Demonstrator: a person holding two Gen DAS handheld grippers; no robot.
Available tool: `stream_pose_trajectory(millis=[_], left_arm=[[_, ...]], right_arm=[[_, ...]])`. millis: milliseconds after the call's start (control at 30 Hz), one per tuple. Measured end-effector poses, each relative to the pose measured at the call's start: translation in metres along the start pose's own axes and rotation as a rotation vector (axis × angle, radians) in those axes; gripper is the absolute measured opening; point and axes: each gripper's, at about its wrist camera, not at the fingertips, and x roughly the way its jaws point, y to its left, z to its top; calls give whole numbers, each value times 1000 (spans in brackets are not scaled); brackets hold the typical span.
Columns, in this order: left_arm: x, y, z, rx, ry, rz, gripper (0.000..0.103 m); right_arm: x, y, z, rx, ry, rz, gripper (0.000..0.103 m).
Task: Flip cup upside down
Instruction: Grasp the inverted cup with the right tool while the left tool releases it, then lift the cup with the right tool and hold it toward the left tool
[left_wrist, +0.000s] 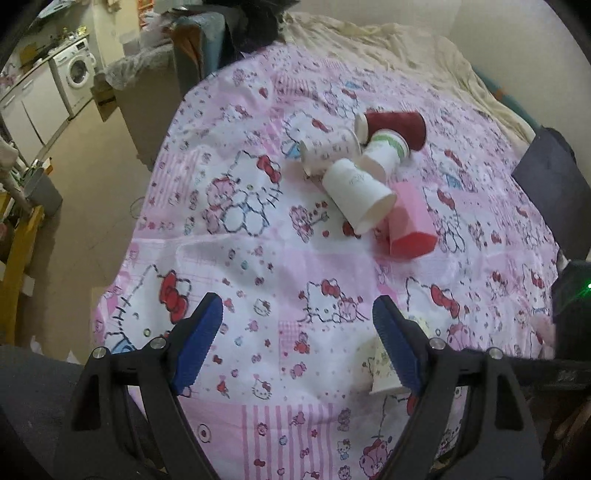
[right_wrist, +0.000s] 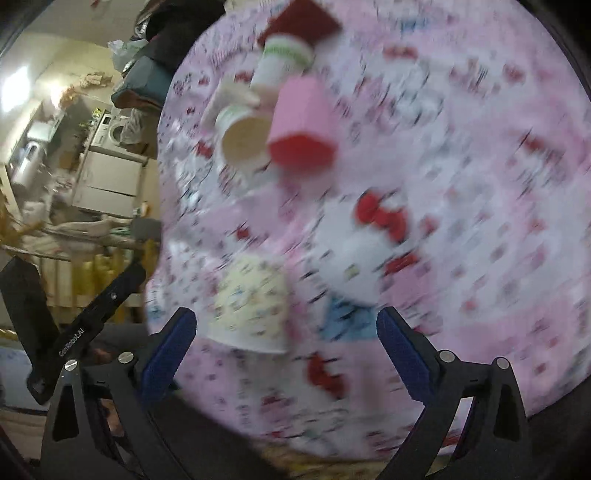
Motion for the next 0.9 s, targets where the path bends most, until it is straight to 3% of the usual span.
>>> stream_pose_trajectory(millis=[267,467,600,700,800,900], left_arm=[[-2,16,1,-68,10,-19,81],[-3,10,1,-52,9,-33,81],[-6,9,1,-57,-6,-47,81],[-8,10,2,-62,-16,-47,81],[-8,12,2,-70,-11,-54,81],[-8,12,2,-71,-7,-62,81]], right_arm=[[40,12,-9,86,85,-5,100],[47,18,-23,110,39,-60,99],[47,19,-33,111,-10,-124,92],[43,30,-40,31,-98,-217,91],[47,28,-43,16,-94,-241,91],[44,34,-44,-52,-164,-292,91]])
